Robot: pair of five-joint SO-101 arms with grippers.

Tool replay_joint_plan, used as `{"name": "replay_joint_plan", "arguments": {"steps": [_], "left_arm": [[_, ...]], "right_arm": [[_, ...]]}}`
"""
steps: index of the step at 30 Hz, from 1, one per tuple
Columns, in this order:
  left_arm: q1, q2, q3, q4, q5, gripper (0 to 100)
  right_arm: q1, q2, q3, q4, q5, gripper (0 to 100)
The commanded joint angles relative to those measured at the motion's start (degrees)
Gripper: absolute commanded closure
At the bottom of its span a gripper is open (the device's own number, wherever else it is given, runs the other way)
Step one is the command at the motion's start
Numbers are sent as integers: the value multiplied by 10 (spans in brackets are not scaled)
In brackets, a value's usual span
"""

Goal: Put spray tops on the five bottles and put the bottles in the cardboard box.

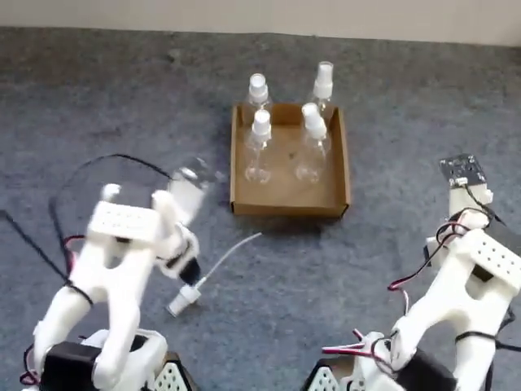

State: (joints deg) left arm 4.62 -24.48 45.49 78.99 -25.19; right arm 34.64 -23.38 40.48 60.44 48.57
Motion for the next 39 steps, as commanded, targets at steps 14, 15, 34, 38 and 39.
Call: {"name": "replay_joint_plan", "arguments": {"steps": [14, 15, 34, 38, 39], "left_arm": [[2, -13, 120, -101, -78, 916], [-9, -13, 119, -102, -83, 929], [-219, -13, -52, -116, -220, 927], [-221, -12, -43, -148, -252, 878], [-219, -12, -40, -148, -255, 878]], "right_arm": [[34, 189, -163, -6, 6, 974], [34, 189, -163, -6, 6, 974], [34, 189, -163, -6, 6, 974], [33, 189, -163, -6, 6, 974], [33, 189, -163, -6, 6, 974]]}}
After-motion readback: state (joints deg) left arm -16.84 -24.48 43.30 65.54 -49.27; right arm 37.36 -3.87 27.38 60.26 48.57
